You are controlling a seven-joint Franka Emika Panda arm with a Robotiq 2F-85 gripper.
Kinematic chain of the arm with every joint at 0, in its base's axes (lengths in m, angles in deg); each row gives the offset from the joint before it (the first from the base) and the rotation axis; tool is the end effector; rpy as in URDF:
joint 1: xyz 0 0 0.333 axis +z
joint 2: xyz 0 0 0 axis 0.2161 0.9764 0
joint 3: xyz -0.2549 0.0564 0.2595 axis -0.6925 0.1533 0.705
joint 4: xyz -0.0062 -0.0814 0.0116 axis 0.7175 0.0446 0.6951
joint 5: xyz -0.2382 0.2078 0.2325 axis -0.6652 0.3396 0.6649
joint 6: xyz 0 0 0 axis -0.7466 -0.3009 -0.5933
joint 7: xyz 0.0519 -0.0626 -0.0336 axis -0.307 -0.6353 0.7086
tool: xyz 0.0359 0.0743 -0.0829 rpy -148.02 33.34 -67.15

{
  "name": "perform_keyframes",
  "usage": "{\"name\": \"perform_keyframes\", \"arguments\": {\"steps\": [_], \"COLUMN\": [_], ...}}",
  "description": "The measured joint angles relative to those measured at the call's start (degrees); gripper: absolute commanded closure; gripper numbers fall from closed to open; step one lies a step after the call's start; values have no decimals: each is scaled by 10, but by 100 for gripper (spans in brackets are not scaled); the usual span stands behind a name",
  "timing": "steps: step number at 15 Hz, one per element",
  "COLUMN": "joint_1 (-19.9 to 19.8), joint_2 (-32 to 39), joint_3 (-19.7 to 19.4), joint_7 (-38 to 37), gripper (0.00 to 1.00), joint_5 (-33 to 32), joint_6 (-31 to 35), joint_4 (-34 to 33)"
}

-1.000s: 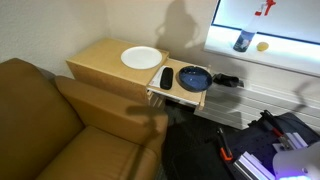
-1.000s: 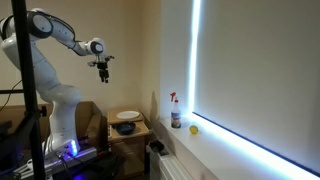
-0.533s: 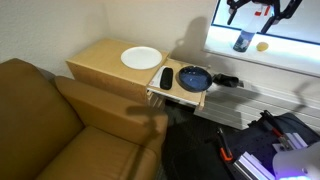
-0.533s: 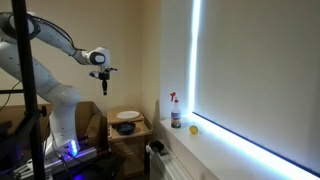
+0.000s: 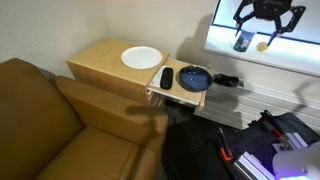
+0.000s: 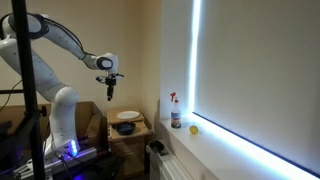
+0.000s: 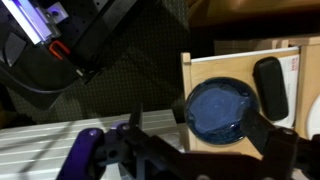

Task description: Put the sock on the black plate

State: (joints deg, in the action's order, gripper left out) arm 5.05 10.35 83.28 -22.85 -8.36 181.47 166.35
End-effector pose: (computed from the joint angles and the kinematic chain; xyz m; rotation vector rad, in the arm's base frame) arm 0.3152 -0.0067 0.4388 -2.8127 1.2694 0.0757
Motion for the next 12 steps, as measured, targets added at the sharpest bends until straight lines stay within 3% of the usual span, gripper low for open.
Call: {"name": "perform_keyframes", "arguments": {"steps": [5,7,12], "joint_1": [-90,-94,-90], "joint_2": [119,153,145], "joint_3": [-89,-107,-104], "joint_7": [-5,-7,-8], "gripper": [0,0,0], "joint_5": [-17,-4,-5], "joint_6": [31,31,31], "joint_4": [-17,-25,-26]}}
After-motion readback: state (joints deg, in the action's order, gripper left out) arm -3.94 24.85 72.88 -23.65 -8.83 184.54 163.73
